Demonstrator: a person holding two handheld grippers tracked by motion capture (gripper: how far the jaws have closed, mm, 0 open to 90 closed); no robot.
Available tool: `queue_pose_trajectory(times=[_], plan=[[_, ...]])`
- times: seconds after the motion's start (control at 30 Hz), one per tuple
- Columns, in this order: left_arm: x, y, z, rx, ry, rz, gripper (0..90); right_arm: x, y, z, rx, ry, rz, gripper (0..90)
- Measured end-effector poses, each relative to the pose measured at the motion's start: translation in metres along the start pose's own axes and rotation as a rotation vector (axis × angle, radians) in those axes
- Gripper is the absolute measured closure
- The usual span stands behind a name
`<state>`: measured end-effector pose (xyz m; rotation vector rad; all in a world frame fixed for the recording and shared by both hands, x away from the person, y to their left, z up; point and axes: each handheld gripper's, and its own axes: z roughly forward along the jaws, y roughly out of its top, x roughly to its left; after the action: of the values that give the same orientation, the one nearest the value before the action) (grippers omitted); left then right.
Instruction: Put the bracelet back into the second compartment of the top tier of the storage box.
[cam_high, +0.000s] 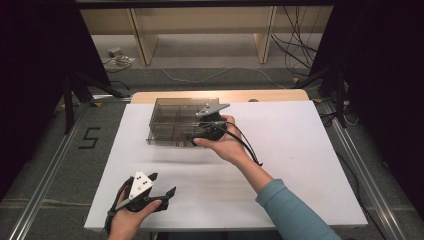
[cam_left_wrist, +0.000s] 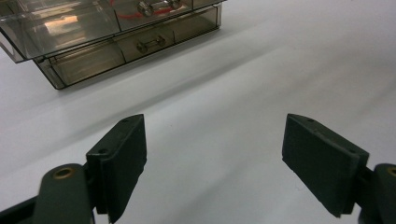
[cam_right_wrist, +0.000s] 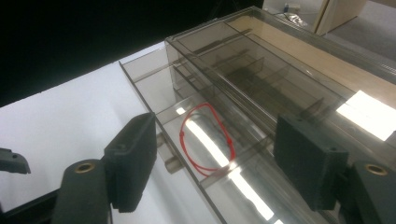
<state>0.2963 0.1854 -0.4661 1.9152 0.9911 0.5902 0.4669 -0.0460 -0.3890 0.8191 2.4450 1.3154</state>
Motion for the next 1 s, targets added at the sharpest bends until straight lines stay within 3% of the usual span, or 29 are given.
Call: queue_pose_trajectory(times=[0.4, 1.0], plan=[[-0.001, 0.0, 0.001, 0.002, 0.001, -0.002, 22.0, -0.007, -0.011, -0.022, 0.023, -0.002, -0.001, 25.5], [0.0, 0.0, 0.001, 0.004, 0.002, -0.005, 22.0, -0.022, -0.032, -0.057, 0.003, -0.052, 0.02, 18.7]])
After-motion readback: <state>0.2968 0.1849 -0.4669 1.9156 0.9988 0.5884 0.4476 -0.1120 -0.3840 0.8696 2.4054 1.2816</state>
